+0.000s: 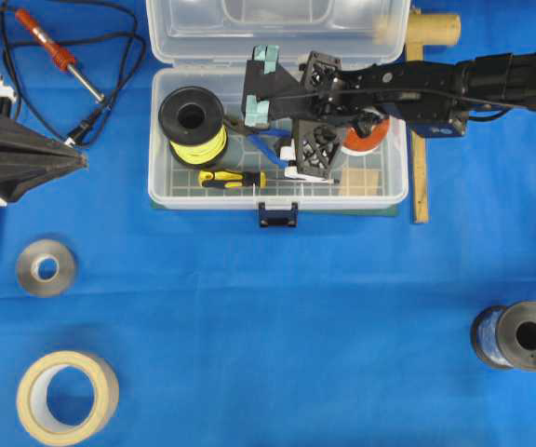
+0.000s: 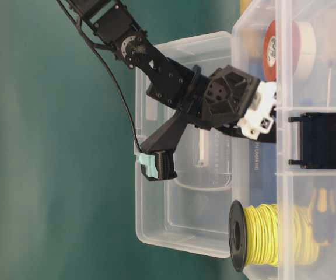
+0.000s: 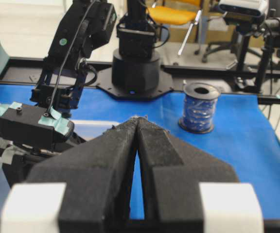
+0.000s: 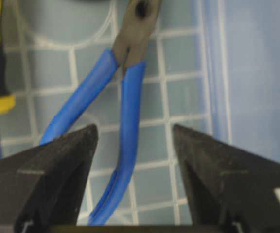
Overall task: Pick the nipper from the toolbox among several items.
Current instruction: 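Lower the open right gripper onto the blue-handled pliers in the toolbox, then close the right gripper on one blue handle of the pliers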
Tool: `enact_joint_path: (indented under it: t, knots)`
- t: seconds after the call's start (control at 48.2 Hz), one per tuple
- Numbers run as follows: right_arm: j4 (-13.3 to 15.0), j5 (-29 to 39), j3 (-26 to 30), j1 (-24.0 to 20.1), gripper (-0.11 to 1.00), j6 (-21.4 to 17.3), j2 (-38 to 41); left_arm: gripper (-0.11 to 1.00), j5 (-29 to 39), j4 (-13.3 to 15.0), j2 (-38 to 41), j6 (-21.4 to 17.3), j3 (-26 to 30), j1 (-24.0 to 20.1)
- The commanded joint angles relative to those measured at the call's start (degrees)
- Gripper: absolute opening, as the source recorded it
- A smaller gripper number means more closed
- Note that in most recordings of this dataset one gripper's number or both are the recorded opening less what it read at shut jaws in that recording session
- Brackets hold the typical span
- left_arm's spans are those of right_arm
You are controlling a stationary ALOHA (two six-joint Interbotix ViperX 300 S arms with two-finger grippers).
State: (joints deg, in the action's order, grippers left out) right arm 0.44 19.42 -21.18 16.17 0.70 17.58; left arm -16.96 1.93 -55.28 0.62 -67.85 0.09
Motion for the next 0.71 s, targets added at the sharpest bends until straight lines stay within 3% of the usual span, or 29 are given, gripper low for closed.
enact_joint_path:
  t: [0.0,0.187,0.353,0.685]
  knots:
    - [-0.1,-0.5,0.6,0.0,0.58,0.2,-0.4,0.00,-0.2,0.2,0.5,0.1,0.9,0.1]
    - [-0.1,-0.1,0.6,-0.7,0.13,1.1,-0.5,0.00,-0.2,0.1,0.5,0.1,0.9,0.1]
    - [-0.3,0.8,0.4,-0.7,0.13,1.1,-3.8,0.00,-0.2,0.2,0.5,0.1,0.9,0.1]
    - [-0.1,2.9,-2.4,-0.5,0.13,0.8,-18.3,0.00,-0.3,0.2,0.5,0.1,0.9,0.1]
